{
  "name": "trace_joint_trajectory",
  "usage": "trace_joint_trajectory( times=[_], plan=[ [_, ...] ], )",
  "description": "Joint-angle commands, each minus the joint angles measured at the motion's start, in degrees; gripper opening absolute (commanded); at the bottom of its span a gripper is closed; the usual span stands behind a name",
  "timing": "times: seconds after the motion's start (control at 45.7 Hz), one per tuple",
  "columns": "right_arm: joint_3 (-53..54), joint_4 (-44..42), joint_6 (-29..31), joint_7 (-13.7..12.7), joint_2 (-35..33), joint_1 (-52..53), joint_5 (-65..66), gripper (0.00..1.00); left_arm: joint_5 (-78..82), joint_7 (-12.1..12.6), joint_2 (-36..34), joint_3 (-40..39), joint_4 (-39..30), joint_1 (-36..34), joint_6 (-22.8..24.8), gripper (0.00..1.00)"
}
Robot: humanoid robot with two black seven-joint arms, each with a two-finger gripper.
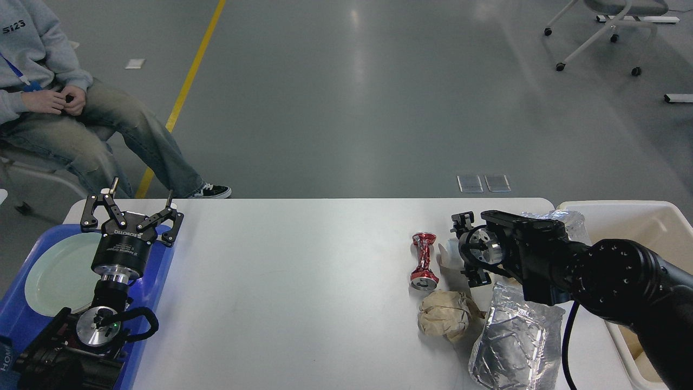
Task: Tidy desktop
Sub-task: 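Grasp the white cup with the right gripper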
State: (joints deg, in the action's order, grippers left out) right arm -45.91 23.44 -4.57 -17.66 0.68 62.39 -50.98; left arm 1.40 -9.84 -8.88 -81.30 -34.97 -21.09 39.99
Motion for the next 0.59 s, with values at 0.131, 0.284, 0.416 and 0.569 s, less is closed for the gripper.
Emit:
trace_joint_trajectory(
  times=[0.131,0.284,0.416,0.569],
  plan=[
    [1.08,-2.34,-0.09,0.09,1.86,-2.27,2.02,0.97,0.00,0.00,0.00,0.00,-0.01,0.00,0.00,0.96],
    [1.35,-3.13,-0.27,0.35,2.13,-3.42,4.04,0.90,-0.08,0.09,0.00,0.00,-0.01,0.00,0.00,0.96],
    [1.35,-5.42,-0.27,0.44,2.22,-4.56,4.39,0.89,0.00,0.00,0.00,0.00,-0.01,0.00,0.00,0.96],
    [1.26,-5.42,-0.27,0.35,2.22,-4.74,4.48,0.73,0.00,0.00,0.00,0.00,-0.01,0.00,0.00,0.96]
  ],
)
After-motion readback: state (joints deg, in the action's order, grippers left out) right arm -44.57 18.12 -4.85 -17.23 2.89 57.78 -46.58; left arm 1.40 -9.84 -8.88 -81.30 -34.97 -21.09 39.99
